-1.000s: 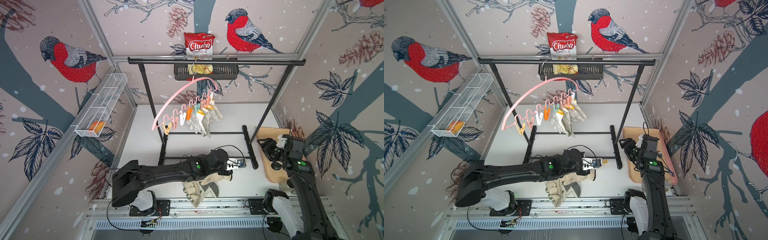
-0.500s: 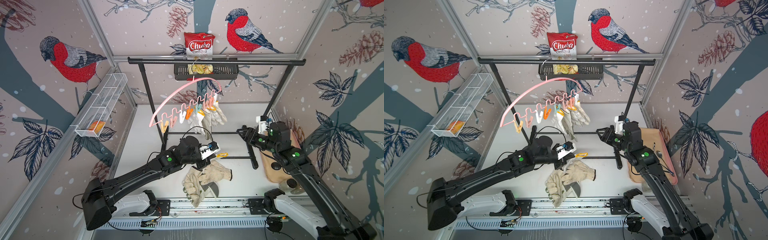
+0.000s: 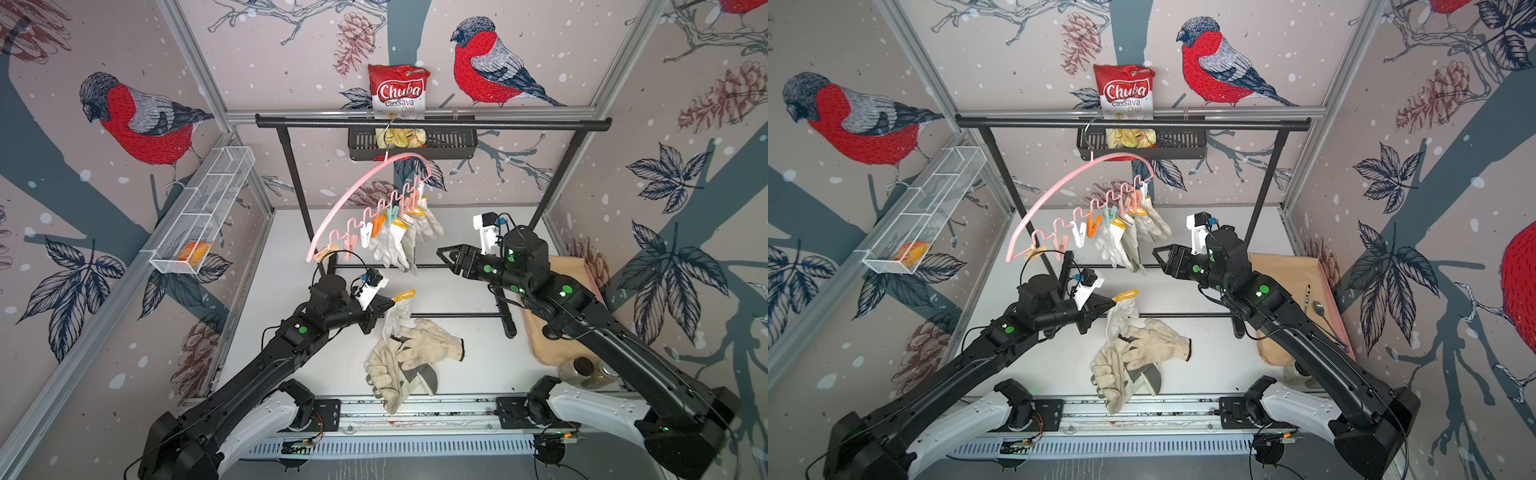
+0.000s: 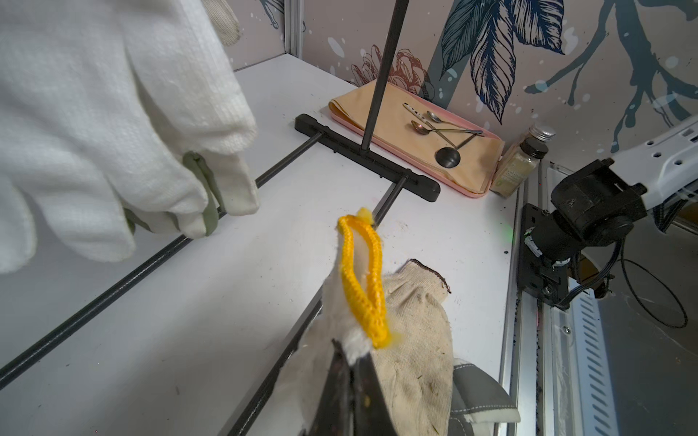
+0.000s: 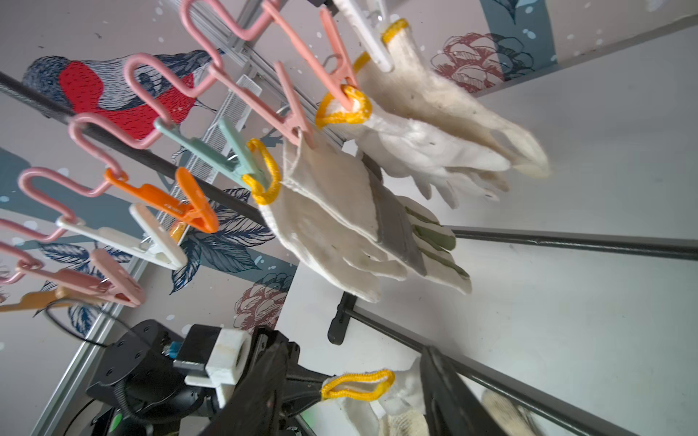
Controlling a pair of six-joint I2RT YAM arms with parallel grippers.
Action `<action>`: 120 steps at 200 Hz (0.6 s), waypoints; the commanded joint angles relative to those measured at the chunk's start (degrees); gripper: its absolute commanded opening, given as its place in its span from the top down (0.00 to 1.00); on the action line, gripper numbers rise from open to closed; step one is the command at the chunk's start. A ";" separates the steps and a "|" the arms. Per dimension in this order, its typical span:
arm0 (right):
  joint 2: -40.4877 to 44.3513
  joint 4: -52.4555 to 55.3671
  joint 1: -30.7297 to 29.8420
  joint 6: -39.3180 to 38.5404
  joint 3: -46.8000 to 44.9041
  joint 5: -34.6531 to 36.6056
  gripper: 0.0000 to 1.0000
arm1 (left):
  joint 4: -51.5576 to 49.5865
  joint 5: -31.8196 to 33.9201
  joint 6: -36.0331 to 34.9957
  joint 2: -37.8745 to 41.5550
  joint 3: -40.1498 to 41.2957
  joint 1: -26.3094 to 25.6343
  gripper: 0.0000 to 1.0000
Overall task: Clip the gloves onto a hanger to dry
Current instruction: Open the clamp at the hanger.
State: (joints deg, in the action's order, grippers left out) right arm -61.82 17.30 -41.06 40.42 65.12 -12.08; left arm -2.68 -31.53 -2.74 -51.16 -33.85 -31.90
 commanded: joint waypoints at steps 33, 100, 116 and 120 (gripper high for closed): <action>-3.55 -9.19 -1.47 -2.09 4.76 -5.32 0.44 | 3.18 -4.08 4.46 -2.26 1.09 5.14 1.00; -4.71 -8.55 -1.57 -3.33 6.51 -4.74 0.44 | -1.28 -1.21 -0.66 -7.43 3.28 6.75 1.00; -4.86 -8.58 -1.57 -3.28 6.51 -4.81 0.44 | -3.40 -0.92 -2.07 -7.36 3.25 6.76 1.00; -4.89 -8.60 -1.57 -3.25 6.52 -4.79 0.44 | -3.70 -0.82 -2.24 -7.17 3.34 6.76 1.00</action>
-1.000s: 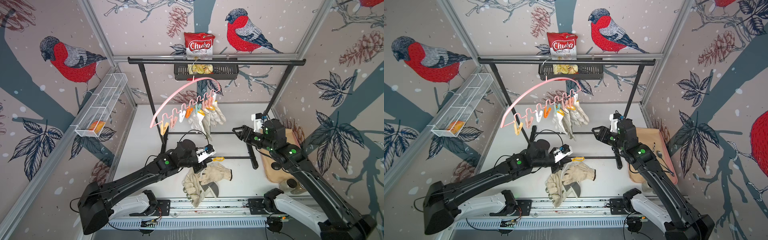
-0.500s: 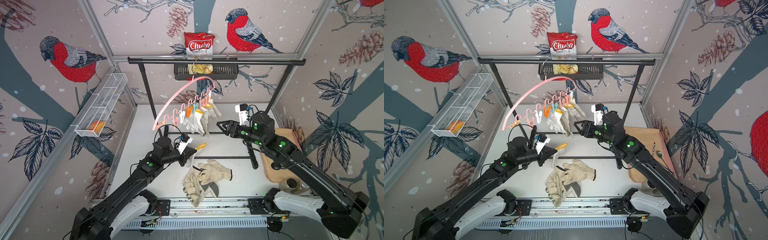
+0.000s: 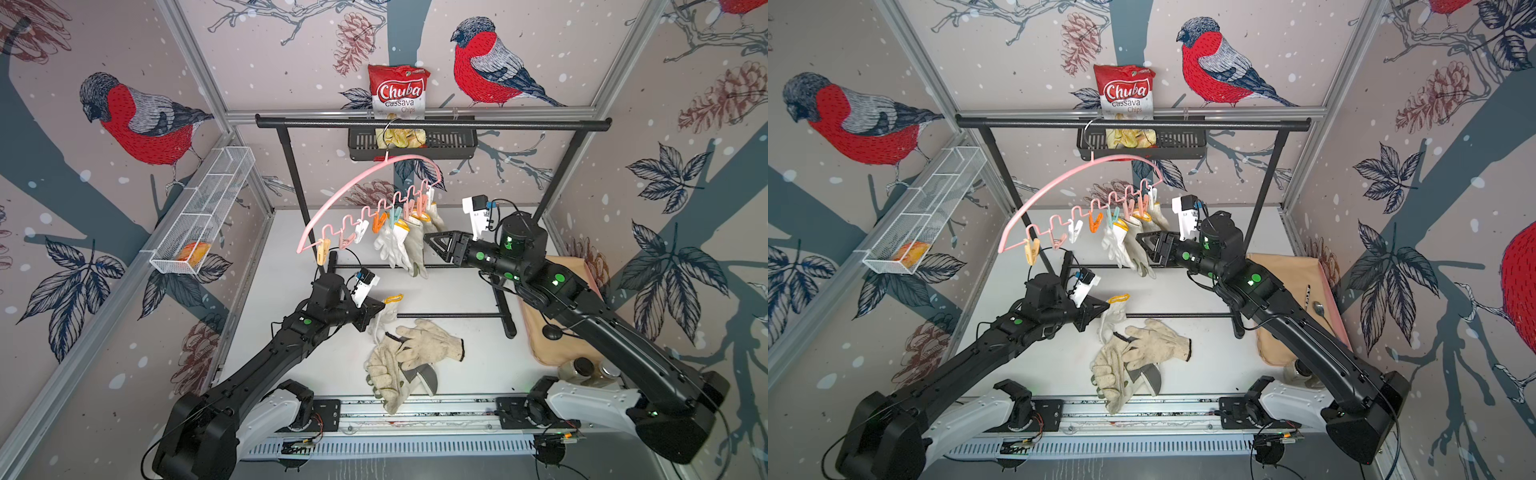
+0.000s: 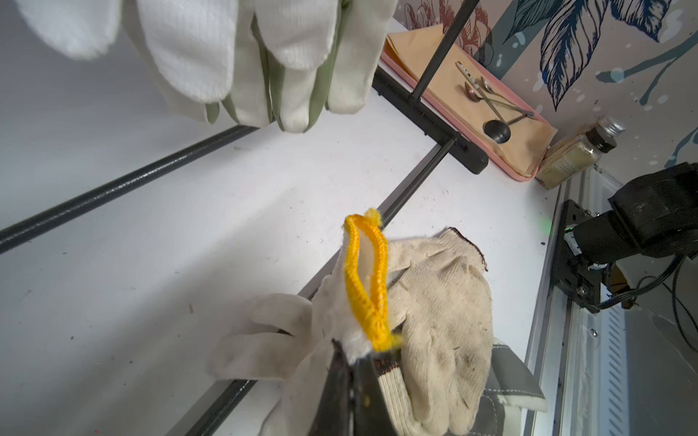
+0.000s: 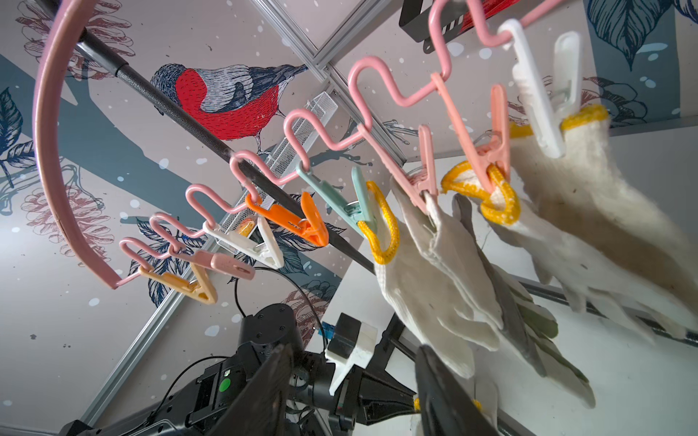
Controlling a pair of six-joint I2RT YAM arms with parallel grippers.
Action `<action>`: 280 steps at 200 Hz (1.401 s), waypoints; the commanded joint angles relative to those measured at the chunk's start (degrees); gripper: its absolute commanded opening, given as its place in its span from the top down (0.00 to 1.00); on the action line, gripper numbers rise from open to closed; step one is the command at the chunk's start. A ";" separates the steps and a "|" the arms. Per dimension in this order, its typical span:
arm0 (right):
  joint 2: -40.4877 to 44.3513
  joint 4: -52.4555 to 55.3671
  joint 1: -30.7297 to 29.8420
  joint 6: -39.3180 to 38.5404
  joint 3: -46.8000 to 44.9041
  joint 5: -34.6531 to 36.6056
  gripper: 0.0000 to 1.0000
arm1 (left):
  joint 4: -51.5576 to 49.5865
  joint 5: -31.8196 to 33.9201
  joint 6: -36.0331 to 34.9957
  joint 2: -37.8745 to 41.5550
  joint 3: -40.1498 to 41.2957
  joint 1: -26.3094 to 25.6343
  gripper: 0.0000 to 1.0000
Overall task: Clip the gloves onto a hanger to dry
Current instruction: Open the clamp at the hanger.
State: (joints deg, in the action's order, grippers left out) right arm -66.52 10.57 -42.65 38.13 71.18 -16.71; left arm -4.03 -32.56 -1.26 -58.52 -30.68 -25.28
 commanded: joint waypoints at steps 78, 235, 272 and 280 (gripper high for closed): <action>-4.35 -0.26 -1.31 -2.03 4.47 -1.66 0.46 | 3.41 -4.52 3.40 -1.91 -2.24 5.41 1.00; -13.69 0.51 -6.39 -6.83 13.27 2.20 0.48 | 3.85 -2.78 8.28 -0.83 -10.41 12.64 1.00; -14.85 -0.50 -5.81 -6.89 14.30 1.97 0.47 | 3.42 -2.86 8.65 -0.10 -10.54 12.62 1.00; -15.08 -0.79 -5.71 -6.93 14.46 1.65 0.47 | 3.25 -2.87 8.65 -0.01 -10.39 12.67 1.00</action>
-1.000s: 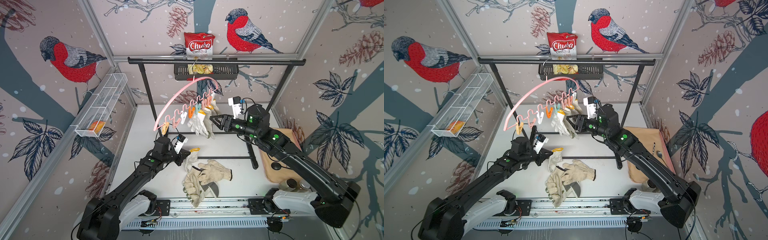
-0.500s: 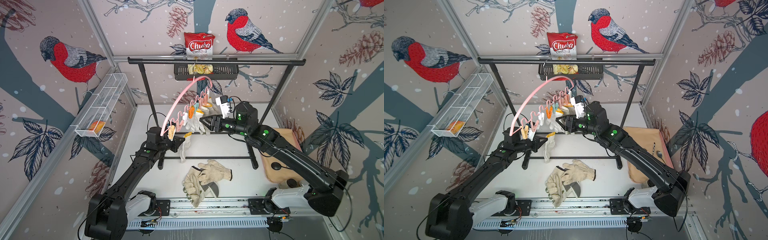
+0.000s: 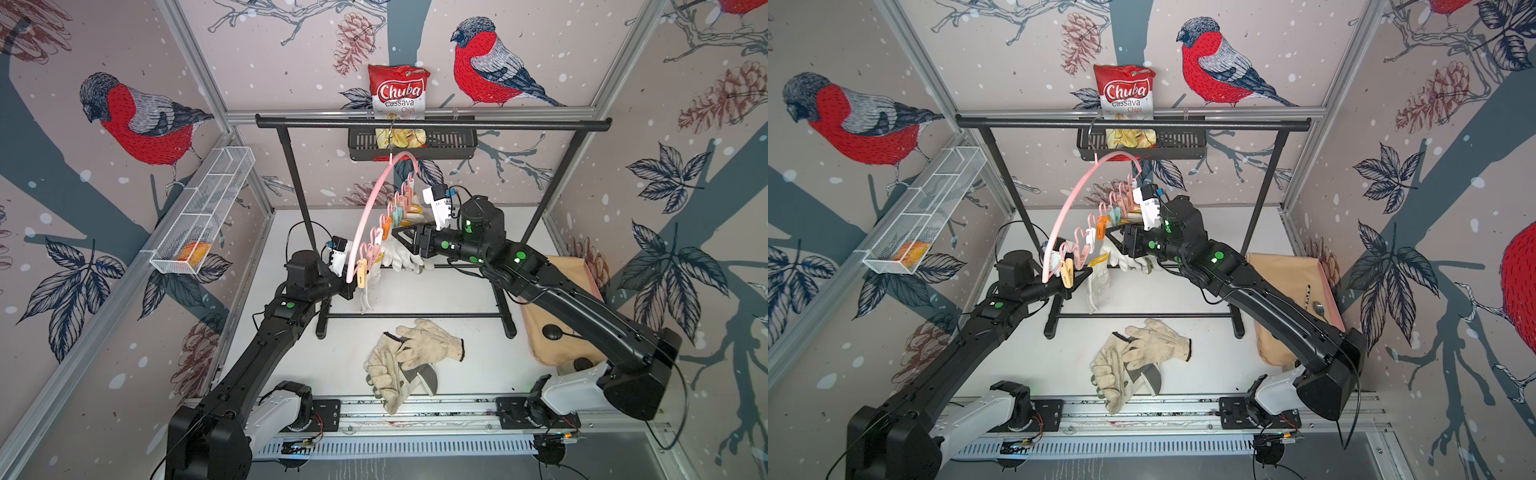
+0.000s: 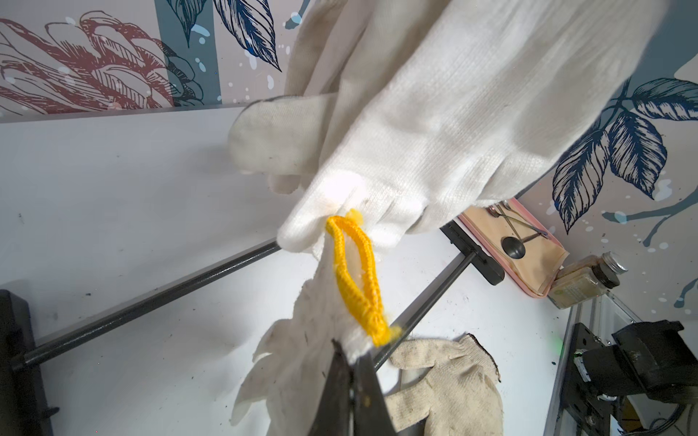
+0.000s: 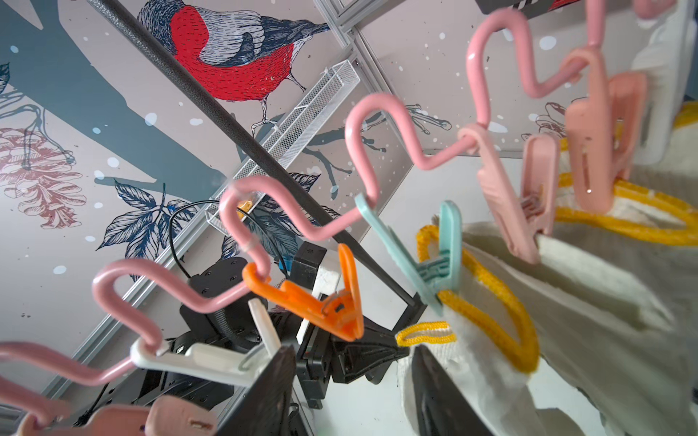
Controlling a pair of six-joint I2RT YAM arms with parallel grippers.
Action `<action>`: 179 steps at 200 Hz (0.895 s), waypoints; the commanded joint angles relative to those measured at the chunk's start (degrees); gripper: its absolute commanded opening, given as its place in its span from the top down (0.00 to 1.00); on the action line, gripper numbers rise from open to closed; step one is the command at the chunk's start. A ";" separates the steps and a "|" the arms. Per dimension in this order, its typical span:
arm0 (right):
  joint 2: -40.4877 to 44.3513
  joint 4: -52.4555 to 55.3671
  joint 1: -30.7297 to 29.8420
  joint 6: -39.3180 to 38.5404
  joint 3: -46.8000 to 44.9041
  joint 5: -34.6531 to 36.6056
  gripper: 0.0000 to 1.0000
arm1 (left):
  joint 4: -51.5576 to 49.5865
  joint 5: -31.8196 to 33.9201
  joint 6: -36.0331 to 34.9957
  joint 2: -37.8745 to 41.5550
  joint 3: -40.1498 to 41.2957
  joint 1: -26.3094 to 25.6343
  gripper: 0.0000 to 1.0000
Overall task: Clip the gloves onto a hanger to dry
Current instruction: Open the clamp at the hanger.
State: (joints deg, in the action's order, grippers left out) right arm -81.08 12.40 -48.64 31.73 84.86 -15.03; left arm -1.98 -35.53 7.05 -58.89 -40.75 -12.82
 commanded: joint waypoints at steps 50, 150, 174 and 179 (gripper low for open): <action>-3.16 -2.39 -0.02 -0.92 3.54 -2.20 0.47 | 1.76 0.37 0.83 0.89 -0.03 0.23 1.00; -4.88 -2.81 -0.10 -1.49 4.83 -4.02 0.47 | 1.52 0.24 0.88 0.89 -0.17 0.22 1.00; -5.48 -2.86 -0.12 -1.83 5.22 -4.62 0.47 | 1.46 0.11 0.86 0.89 -0.20 0.24 1.00; -5.62 -2.89 -0.05 -1.89 5.24 -4.70 0.47 | 1.41 0.11 0.86 0.89 -0.20 0.17 1.00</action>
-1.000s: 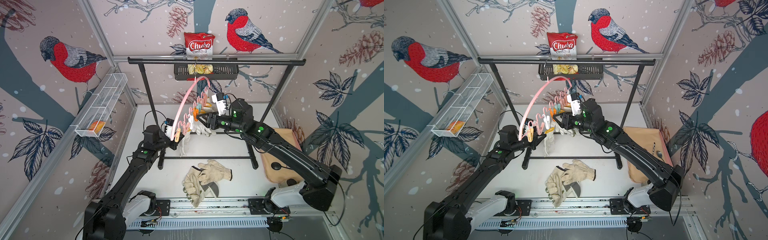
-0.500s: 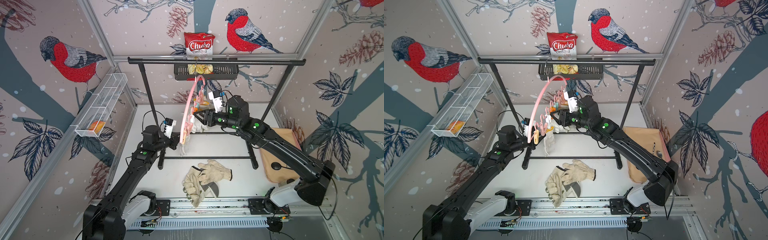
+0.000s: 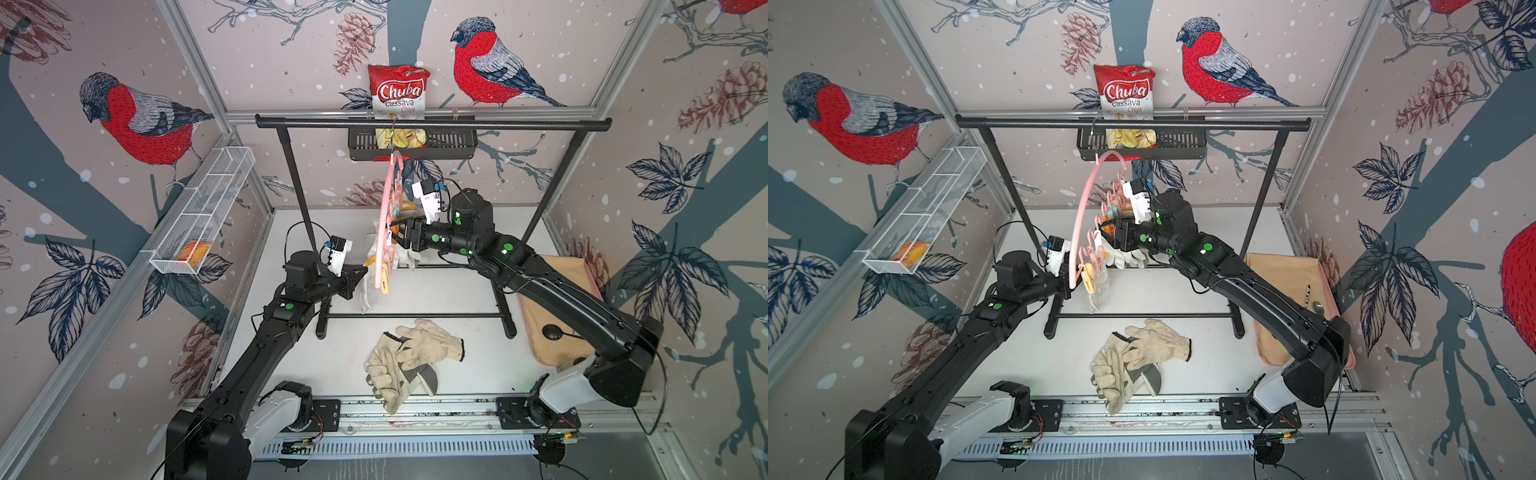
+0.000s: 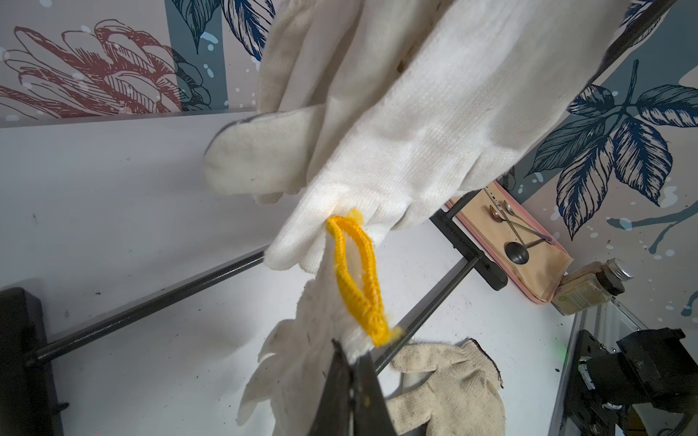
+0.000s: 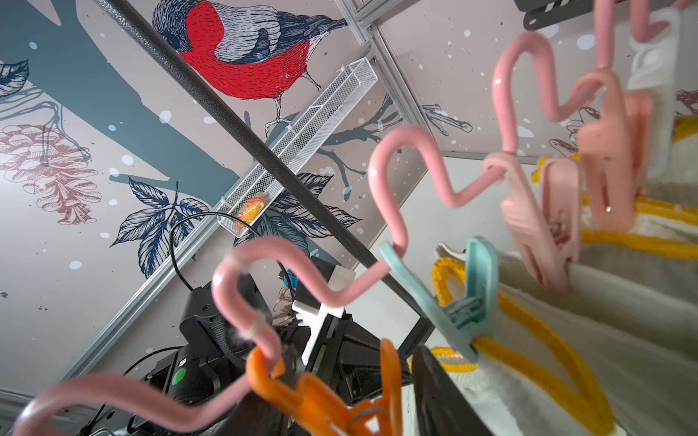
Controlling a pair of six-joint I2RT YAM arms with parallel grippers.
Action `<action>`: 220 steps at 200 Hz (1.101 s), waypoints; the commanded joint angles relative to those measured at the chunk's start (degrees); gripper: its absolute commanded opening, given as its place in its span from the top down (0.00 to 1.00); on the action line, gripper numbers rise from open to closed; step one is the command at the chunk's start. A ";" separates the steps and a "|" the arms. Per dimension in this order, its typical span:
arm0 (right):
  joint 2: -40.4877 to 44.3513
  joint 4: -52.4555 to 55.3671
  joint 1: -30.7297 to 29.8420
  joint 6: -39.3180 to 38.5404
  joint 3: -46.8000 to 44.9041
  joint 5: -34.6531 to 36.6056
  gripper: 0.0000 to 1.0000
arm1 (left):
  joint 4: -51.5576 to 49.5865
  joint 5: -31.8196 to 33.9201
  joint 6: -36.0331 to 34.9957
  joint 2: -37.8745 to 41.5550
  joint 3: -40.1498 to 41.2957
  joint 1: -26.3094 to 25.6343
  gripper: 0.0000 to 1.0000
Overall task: Clip the gloves onto a hanger to dry
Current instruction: Open the clamp at the hanger.
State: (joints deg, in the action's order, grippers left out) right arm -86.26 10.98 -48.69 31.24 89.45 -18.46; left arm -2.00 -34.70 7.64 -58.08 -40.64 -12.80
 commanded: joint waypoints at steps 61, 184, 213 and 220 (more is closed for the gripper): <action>-1.19 -3.27 0.43 -2.19 0.71 -3.15 0.47 | 1.47 -1.08 0.45 -0.10 -0.39 0.20 1.00; -0.88 -9.83 2.79 -0.65 -1.87 -8.59 0.47 | 2.13 -3.47 0.55 -1.22 -1.57 0.17 1.00; -1.79 -10.53 2.73 -0.52 -1.49 -9.81 0.46 | 2.00 -3.58 0.54 -1.33 -1.79 0.16 1.00; -1.96 -10.69 2.74 -0.54 -1.50 -10.08 0.45 | 1.97 -3.54 0.53 -1.42 -1.76 0.15 1.00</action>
State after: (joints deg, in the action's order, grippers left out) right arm -87.66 3.31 -46.00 30.20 87.42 -26.37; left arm -1.96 -37.43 8.54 -59.40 -41.82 -12.80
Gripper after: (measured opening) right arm 0.535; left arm 0.049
